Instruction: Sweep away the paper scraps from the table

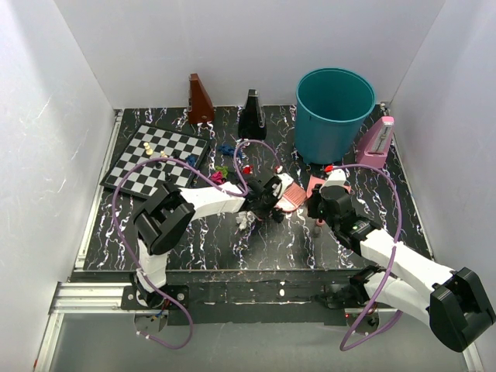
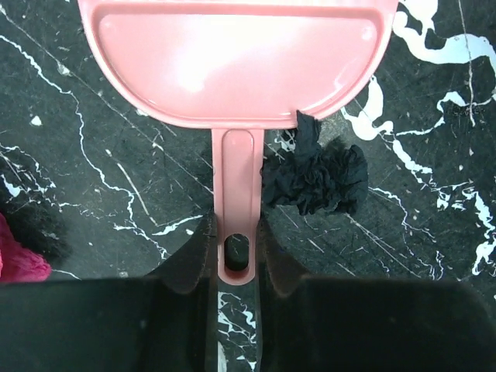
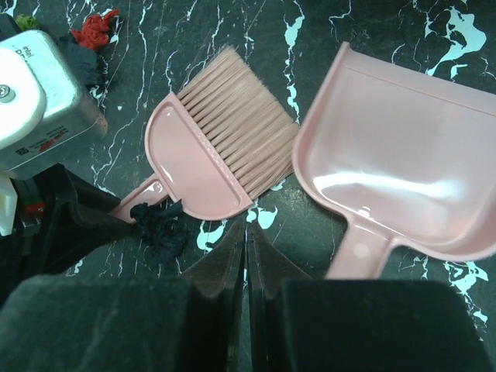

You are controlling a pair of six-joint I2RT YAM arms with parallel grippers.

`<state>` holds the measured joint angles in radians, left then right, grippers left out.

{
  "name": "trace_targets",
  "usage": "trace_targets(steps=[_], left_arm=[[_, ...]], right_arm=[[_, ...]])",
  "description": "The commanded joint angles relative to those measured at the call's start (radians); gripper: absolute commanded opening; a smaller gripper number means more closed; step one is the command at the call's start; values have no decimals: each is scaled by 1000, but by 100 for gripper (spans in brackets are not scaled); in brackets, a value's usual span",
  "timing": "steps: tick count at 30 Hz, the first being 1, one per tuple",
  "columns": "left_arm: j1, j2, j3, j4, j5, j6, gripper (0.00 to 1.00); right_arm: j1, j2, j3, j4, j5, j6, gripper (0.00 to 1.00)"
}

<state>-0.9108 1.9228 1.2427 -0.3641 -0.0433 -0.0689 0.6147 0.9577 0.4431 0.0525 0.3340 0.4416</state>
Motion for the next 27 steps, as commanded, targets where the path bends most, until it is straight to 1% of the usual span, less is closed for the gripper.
trace_targets(steps=[1, 3, 5, 7, 8, 10, 11, 12, 13, 17, 19, 22, 24, 27], left_arm=[[18, -68, -25, -52, 25, -14, 0], [24, -105, -25, -62, 7, -11, 0], [36, -142, -19, -81, -7, -5, 0], [49, -172, -3, -102, -21, 0, 0], [53, -188, 1, -114, -32, 1, 0], [56, -218, 8, -128, -52, 12, 0], [56, -235, 6, -131, -59, 17, 0], [55, -249, 1, -131, -61, 18, 0], [56, -267, -5, -131, -61, 18, 0], [55, -343, -55, -121, -49, 8, 0], [55, -393, -93, -99, -41, 4, 0], [55, -474, -169, -33, -17, 9, 0], [55, -533, -213, 8, 2, 12, 0], [53, -596, -261, 62, 20, 17, 0]], right_arm=[[-3, 7, 12, 41, -6, -6, 11], [-3, 7, 29, 30, -1, -9, 11], [-4, 12, 66, -9, 0, -11, 15], [-4, 19, 114, -51, 8, -3, 24], [-4, 29, 141, -93, 13, 6, 31], [-4, 53, 221, -156, 5, 22, 52], [-4, 62, 255, -193, -4, 29, 68], [-6, 78, 299, -235, -18, 32, 76], [-9, 90, 334, -265, -45, 28, 80], [-44, 133, 482, -396, -174, 9, 85], [-97, 131, 519, -422, -281, 12, 86], [-203, 119, 537, -424, -488, 28, 87], [-274, 118, 548, -434, -581, 39, 88], [-337, 112, 548, -431, -740, 51, 88]])
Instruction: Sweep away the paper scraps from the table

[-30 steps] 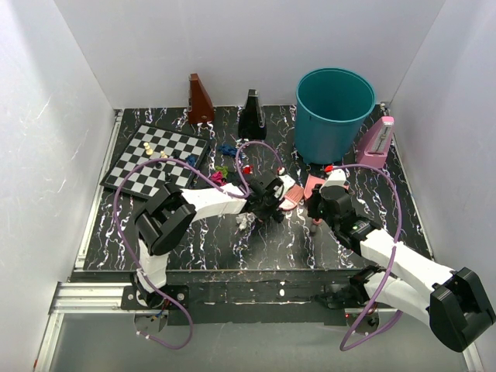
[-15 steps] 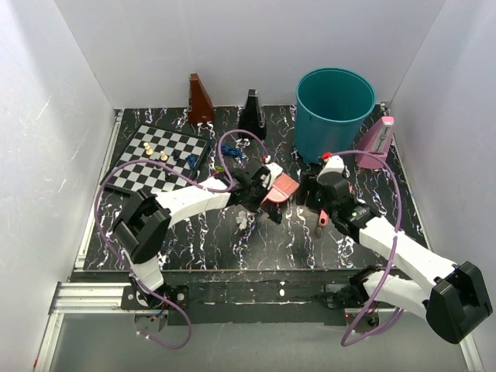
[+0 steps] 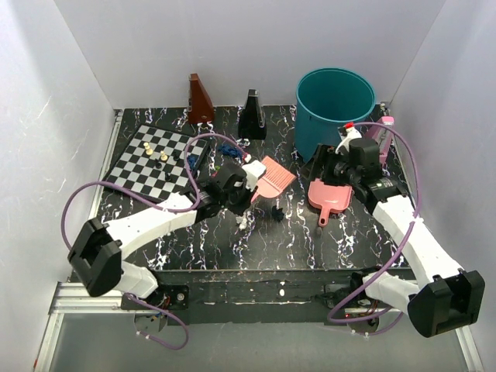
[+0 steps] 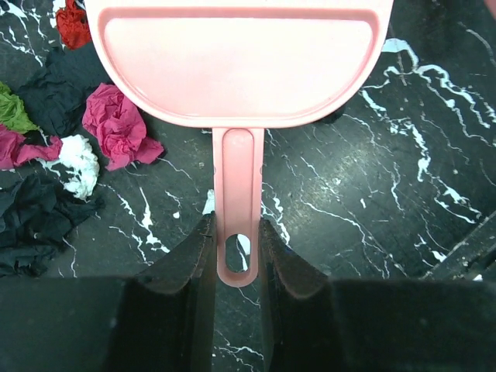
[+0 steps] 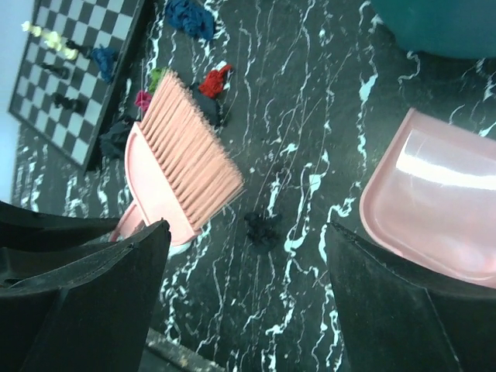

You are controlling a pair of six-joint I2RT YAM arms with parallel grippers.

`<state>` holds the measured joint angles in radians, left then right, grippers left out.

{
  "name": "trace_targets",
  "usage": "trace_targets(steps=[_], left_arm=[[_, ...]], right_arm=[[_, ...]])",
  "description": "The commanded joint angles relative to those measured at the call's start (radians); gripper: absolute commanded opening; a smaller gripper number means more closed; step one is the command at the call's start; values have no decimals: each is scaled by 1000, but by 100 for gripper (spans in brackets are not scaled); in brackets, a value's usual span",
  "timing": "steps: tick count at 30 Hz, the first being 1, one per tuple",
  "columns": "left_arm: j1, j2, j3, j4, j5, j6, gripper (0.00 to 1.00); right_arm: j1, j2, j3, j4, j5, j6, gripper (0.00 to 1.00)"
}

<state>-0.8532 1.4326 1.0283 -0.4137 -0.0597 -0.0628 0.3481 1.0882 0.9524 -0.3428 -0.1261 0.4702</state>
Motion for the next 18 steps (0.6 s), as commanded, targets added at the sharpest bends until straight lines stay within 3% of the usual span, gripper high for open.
trace_targets(steps=[1, 9, 13, 18], left_arm=[[-4, -124, -56, 125, 41, 11, 0], [-4, -156, -62, 154, 54, 17, 2], [-4, -149, -42, 154, 60, 12, 2], [-4, -144, -19, 156, 104, 12, 3]], right_arm=[[-83, -16, 37, -30, -331, 30, 89], [-90, -16, -108, 194, -645, 163, 90], [-86, 7, -153, 271, -667, 219, 89], [-63, 45, -155, 312, -667, 232, 79]])
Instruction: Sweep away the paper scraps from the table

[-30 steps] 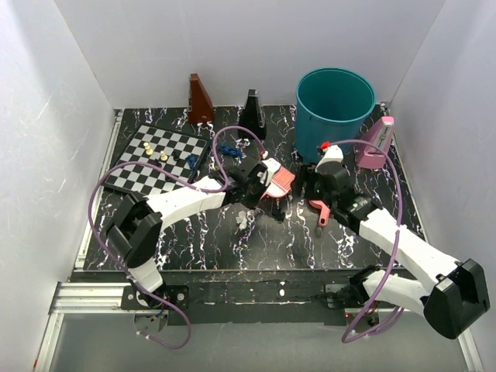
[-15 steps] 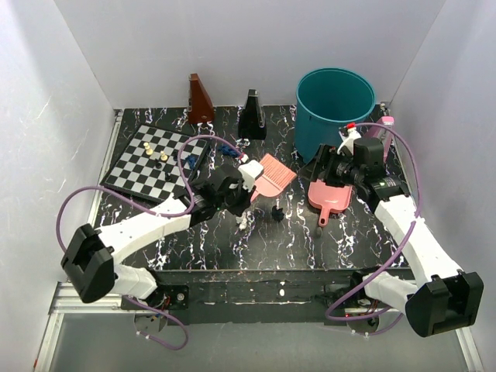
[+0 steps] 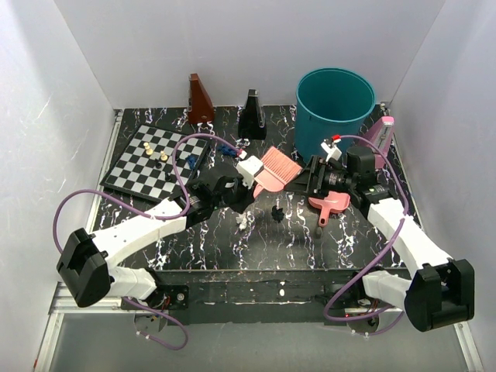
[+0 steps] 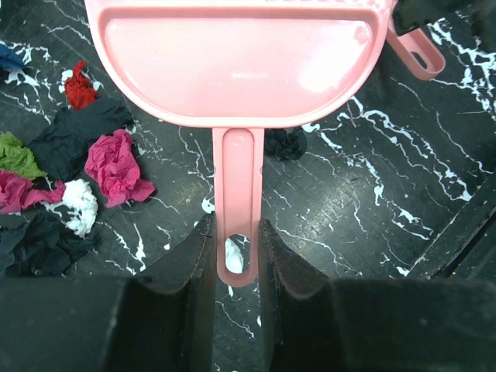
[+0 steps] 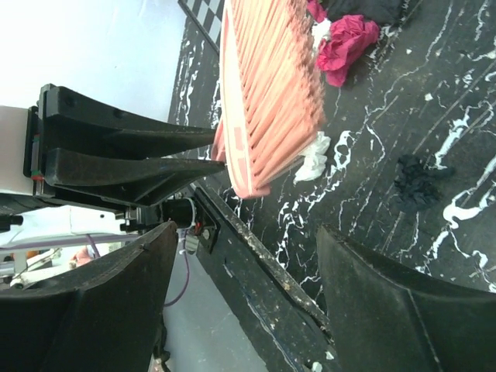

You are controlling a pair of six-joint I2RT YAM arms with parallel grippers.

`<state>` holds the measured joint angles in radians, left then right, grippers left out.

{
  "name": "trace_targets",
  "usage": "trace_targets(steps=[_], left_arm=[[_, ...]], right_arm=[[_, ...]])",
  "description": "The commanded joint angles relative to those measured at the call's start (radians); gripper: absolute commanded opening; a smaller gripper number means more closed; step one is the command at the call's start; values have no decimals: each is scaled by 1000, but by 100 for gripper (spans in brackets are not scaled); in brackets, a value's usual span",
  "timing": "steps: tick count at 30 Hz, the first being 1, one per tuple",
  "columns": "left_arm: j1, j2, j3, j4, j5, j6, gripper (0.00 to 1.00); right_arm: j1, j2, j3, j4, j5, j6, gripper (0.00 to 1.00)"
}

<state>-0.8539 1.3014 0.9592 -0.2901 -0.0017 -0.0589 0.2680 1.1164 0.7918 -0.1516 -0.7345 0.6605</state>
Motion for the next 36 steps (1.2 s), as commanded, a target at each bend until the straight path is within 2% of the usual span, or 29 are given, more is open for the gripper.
trace_targets(steps=[1, 6, 8, 11, 15, 17, 20, 22, 28, 32, 36], left_arm=[[-4, -11, 55, 31, 52, 8, 3], [-7, 1, 65, 35, 72, 4, 3], [-10, -1, 69, 37, 72, 5, 4], [-13, 2, 72, 32, 74, 11, 4], [-19, 7, 70, 32, 72, 14, 5], [-20, 9, 67, 34, 72, 13, 5], [-20, 4, 67, 35, 77, 5, 10], [-19, -2, 69, 39, 98, -16, 22], [19, -11, 122, -1, 186, -148, 98], [134, -31, 128, 9, 369, -304, 98], [245, -53, 76, 174, 581, -490, 98]], right_arm=[[25, 23, 7, 132, -55, 50, 77], [53, 68, 37, 184, -34, 74, 66], [62, 94, 53, 198, -32, 85, 56], [68, 121, 69, 214, -39, 97, 33], [68, 131, 55, 251, -34, 119, 20], [68, 131, 52, 250, -25, 119, 4], [68, 126, 44, 244, -16, 119, 1], [69, 108, 32, 251, 0, 120, 1], [66, -7, -2, 198, 131, 59, 1], [62, -102, -19, 153, 201, 7, 1], [56, -196, -72, 205, 189, 27, 1]])
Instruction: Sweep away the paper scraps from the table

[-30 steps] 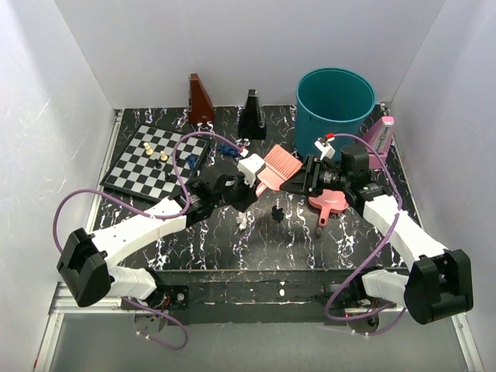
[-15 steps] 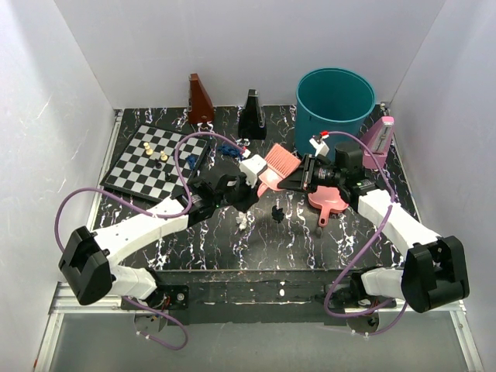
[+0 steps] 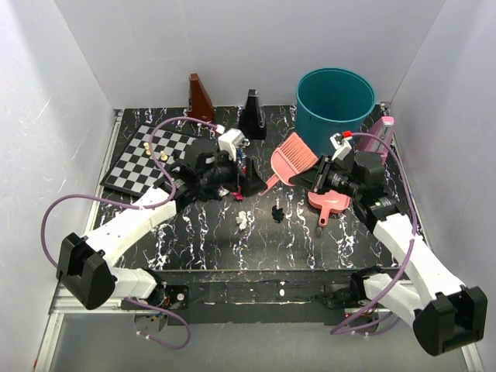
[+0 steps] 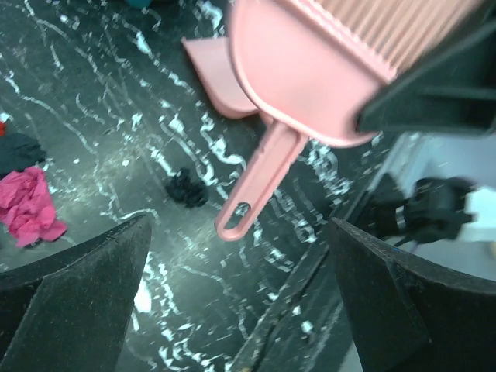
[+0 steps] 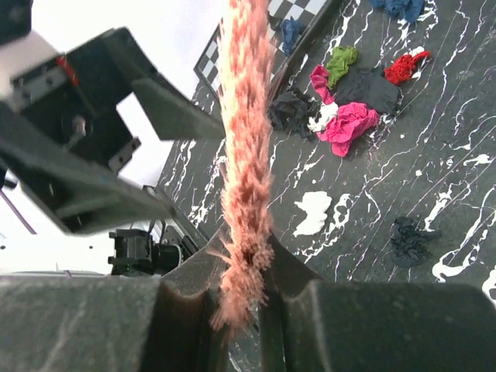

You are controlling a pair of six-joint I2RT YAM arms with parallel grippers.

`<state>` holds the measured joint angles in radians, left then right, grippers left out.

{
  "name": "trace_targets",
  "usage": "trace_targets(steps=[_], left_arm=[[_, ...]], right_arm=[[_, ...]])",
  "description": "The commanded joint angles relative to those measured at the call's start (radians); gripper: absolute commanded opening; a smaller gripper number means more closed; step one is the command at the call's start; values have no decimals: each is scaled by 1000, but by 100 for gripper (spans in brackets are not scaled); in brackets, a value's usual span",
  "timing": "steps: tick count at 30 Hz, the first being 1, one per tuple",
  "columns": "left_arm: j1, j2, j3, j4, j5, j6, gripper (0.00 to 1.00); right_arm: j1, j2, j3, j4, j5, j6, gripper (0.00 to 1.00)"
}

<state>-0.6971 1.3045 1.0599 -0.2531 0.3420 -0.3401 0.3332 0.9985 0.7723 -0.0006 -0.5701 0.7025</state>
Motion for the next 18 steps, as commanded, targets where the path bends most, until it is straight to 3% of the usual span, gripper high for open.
trace_targets(steps=[1, 6, 8, 11, 13, 18], left_arm=[[111, -56, -41, 194, 288, -256, 98], [200, 4, -158, 643, 494, -609, 98], [206, 42, -193, 824, 529, -779, 98], [206, 81, -241, 1033, 519, -922, 98], [206, 87, -258, 1115, 503, -965, 97], [203, 65, -267, 1094, 473, -925, 95]], right_arm=[[-13, -101, -70, 80, 15, 1, 1], [-19, -199, -148, 272, -36, 100, 1], [-19, -213, -182, 361, -48, 156, 1], [-19, -210, -223, 499, -56, 239, 1], [-19, -199, -237, 579, -53, 278, 1], [-19, -118, -246, 714, -82, 357, 1]])
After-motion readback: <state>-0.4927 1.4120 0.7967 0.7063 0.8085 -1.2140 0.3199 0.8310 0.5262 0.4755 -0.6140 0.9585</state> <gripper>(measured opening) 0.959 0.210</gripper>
